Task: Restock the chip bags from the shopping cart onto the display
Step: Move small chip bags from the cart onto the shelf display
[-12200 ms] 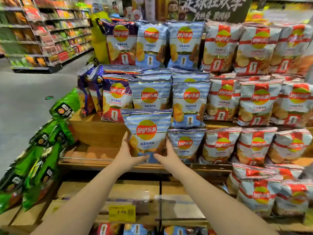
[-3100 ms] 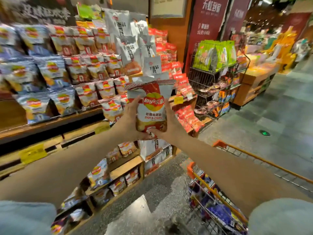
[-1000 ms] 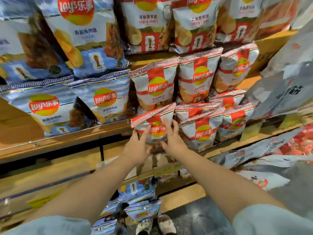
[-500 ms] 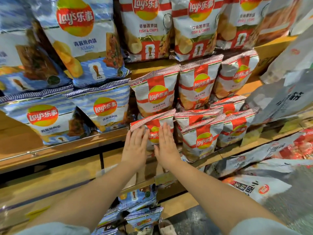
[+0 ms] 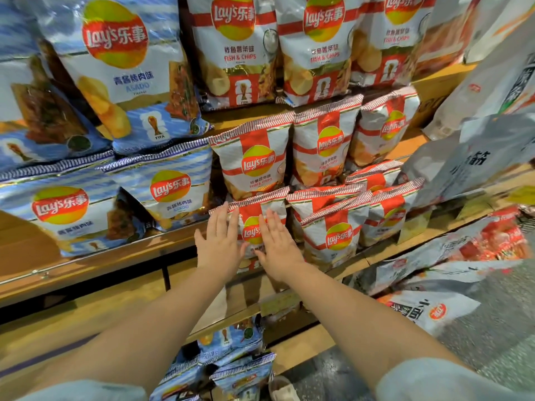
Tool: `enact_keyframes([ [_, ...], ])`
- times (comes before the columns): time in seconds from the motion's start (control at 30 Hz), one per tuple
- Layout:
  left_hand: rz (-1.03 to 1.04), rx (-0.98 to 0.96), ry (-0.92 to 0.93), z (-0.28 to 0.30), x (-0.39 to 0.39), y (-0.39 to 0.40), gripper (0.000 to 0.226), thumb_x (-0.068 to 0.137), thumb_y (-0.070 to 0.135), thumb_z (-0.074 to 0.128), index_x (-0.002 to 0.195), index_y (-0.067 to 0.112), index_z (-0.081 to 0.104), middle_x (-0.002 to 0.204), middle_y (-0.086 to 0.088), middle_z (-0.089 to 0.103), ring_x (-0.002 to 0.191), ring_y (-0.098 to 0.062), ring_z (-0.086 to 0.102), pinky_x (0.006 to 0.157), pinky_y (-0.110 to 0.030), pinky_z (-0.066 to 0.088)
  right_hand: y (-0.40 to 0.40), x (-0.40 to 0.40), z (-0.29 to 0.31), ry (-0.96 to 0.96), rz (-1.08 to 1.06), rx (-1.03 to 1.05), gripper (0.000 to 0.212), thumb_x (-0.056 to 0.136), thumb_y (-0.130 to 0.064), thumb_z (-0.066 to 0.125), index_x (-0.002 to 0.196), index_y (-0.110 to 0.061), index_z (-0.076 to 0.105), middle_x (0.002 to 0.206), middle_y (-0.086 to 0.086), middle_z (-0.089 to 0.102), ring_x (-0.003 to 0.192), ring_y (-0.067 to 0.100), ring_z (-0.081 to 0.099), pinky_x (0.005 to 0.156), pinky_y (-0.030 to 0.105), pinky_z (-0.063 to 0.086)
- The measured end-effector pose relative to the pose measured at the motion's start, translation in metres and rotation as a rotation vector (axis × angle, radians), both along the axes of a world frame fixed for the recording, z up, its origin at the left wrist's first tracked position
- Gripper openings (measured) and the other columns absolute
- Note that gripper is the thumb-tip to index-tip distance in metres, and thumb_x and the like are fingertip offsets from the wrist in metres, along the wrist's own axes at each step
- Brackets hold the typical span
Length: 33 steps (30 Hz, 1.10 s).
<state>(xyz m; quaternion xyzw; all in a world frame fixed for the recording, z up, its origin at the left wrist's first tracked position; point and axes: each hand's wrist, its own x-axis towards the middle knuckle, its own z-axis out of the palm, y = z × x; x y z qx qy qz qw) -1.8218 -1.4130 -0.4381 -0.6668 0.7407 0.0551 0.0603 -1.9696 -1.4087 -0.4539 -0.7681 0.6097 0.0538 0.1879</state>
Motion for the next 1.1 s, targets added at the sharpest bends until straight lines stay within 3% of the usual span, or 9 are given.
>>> enact_keyframes([
  [0.1,-0.015,0.048,-0.055,0.001,-0.003,0.006,0.087,0.097,0.056,0.031,0.142,0.013,-0.03,0.153,-0.006,-0.03,0.144,-0.025,-0.021,0.116,-0.052,0.004,0.007,0.0,0.007,-0.029,-0.017,0.011,0.075,0.102,-0.035,0.033,0.146,-0.015,-0.025,0.154,0.006,-0.031,0.143,0.02,-0.024,0.12,0.036,-0.007],
  [0.23,-0.061,0.026,-0.035,0.014,-0.006,0.017,0.083,0.098,0.051,0.034,0.147,0.013,-0.021,0.156,-0.01,-0.024,0.144,-0.027,-0.02,0.115,-0.049,-0.006,0.02,0.004,0.018,-0.09,-0.077,-0.026,0.069,0.104,-0.031,0.03,0.148,-0.01,-0.019,0.157,0.007,-0.024,0.145,0.02,-0.02,0.115,0.029,-0.011],
  [0.5,-0.138,-0.028,0.105,0.042,-0.024,0.05,0.063,0.102,0.035,0.02,0.15,0.01,-0.013,0.152,-0.006,-0.028,0.142,-0.022,-0.024,0.116,-0.046,-0.004,0.048,0.021,0.038,-0.164,-0.22,-0.057,0.058,0.105,-0.025,0.02,0.148,-0.001,-0.011,0.157,0.01,-0.019,0.145,0.022,-0.017,0.119,0.032,-0.008],
  [0.57,-0.102,0.012,0.196,0.052,-0.029,0.057,0.064,0.102,0.034,0.024,0.15,0.01,-0.012,0.156,-0.006,-0.022,0.144,-0.021,-0.02,0.117,-0.045,-0.003,0.06,0.018,0.044,-0.138,-0.275,-0.059,0.057,0.105,-0.027,0.015,0.149,-0.003,-0.013,0.155,0.004,-0.023,0.145,0.021,-0.02,0.118,0.032,-0.01],
  [0.7,-0.007,0.064,0.377,0.069,-0.04,0.082,0.073,0.099,0.035,0.038,0.151,0.012,-0.008,0.159,-0.005,-0.016,0.145,-0.02,-0.016,0.118,-0.047,-0.001,0.099,0.011,0.064,-0.307,-0.47,-0.129,0.056,0.105,-0.025,0.02,0.15,-0.006,-0.007,0.159,0.003,-0.013,0.146,0.018,-0.015,0.115,0.028,-0.011],
  [0.87,-0.155,0.007,0.451,0.089,-0.061,0.116,0.073,0.099,0.037,0.04,0.151,0.014,-0.005,0.16,-0.002,-0.01,0.146,-0.018,-0.012,0.117,-0.044,-0.004,0.149,-0.012,0.086,-0.389,-0.652,-0.151,0.056,0.105,-0.031,0.021,0.152,-0.011,-0.002,0.16,0.003,-0.01,0.146,0.017,-0.016,0.119,0.032,-0.008],
  [1.1,-0.389,-0.096,0.472,0.13,-0.106,0.169,0.07,0.099,0.035,0.039,0.152,0.013,-0.002,0.16,-0.004,-0.005,0.147,-0.019,-0.009,0.117,-0.042,-0.004,0.233,-0.06,0.112,-0.34,-0.834,-0.247,0.056,0.105,-0.032,0.022,0.152,-0.011,0.001,0.16,0.004,-0.008,0.146,0.017,-0.013,0.119,0.035,-0.007],
])
